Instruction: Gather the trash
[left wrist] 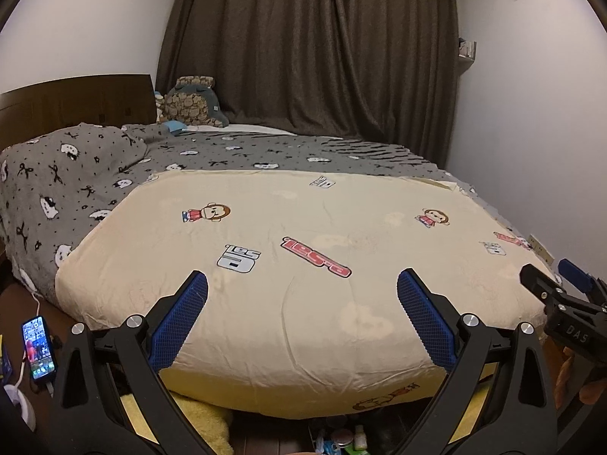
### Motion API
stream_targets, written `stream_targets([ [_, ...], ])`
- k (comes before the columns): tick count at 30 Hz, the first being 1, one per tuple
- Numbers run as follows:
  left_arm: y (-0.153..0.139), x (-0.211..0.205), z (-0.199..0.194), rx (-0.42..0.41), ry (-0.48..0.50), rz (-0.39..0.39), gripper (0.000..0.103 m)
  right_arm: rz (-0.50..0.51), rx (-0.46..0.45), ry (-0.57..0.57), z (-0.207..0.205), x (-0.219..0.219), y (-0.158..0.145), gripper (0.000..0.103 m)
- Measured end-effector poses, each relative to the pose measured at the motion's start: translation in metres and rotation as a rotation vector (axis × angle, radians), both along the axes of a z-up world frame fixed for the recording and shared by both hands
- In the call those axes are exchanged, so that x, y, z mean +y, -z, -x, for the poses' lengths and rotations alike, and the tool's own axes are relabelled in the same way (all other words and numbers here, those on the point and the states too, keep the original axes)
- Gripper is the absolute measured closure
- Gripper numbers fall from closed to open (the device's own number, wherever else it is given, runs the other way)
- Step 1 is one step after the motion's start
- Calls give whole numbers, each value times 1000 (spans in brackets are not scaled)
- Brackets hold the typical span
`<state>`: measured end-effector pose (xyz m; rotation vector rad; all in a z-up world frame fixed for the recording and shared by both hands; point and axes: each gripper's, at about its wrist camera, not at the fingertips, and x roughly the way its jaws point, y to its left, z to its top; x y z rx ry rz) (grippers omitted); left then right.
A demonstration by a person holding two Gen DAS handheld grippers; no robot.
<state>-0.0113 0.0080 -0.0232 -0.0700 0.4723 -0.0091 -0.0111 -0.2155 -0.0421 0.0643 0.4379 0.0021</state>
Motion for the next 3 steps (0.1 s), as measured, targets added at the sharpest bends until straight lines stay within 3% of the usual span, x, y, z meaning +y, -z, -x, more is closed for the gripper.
stream_targets([
  [3,2,-1,-1,5,-17,-26,8,0,4,-1,-1,1,1,3],
])
